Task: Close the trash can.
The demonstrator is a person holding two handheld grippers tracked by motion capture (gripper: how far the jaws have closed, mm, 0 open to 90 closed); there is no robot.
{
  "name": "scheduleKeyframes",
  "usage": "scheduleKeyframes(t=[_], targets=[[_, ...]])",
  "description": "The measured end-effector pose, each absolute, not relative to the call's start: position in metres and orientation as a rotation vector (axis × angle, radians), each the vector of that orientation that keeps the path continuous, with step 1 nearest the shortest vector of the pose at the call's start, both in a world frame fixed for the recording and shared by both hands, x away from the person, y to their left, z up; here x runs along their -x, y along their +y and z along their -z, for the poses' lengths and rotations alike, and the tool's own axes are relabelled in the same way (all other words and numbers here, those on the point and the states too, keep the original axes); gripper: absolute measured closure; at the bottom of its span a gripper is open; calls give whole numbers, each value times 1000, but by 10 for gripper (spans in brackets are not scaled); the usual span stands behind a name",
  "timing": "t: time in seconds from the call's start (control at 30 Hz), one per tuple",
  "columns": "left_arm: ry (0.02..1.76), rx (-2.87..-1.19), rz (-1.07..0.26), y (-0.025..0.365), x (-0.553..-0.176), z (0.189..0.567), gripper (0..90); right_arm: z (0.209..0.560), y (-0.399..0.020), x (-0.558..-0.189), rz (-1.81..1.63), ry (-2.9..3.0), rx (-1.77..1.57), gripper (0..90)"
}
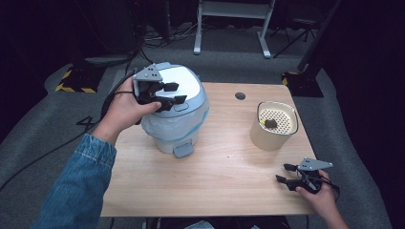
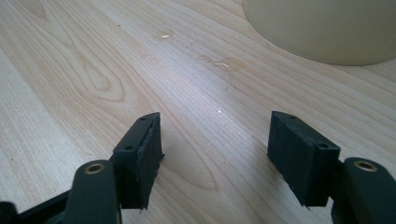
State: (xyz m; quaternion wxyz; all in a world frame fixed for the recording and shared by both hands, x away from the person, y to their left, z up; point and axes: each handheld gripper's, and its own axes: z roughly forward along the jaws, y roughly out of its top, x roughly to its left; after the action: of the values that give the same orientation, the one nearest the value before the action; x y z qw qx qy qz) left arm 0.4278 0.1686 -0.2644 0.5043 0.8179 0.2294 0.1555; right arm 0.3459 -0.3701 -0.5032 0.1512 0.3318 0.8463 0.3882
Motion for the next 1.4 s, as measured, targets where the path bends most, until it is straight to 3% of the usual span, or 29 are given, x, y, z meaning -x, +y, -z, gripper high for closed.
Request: scheduleKeyframes(t=[0.43, 0.7, 1.4], targets=[[534, -1970, -372, 182, -351, 265, 395, 503, -370, -346, -1113, 2438, -943, 336], [600, -1961, -428, 201, -326, 279, 377, 503, -370, -347, -1117, 2444, -934, 330], [635, -2006, -372, 226, -296, 375, 330, 503, -370, -348, -1120, 2451, -926, 324]])
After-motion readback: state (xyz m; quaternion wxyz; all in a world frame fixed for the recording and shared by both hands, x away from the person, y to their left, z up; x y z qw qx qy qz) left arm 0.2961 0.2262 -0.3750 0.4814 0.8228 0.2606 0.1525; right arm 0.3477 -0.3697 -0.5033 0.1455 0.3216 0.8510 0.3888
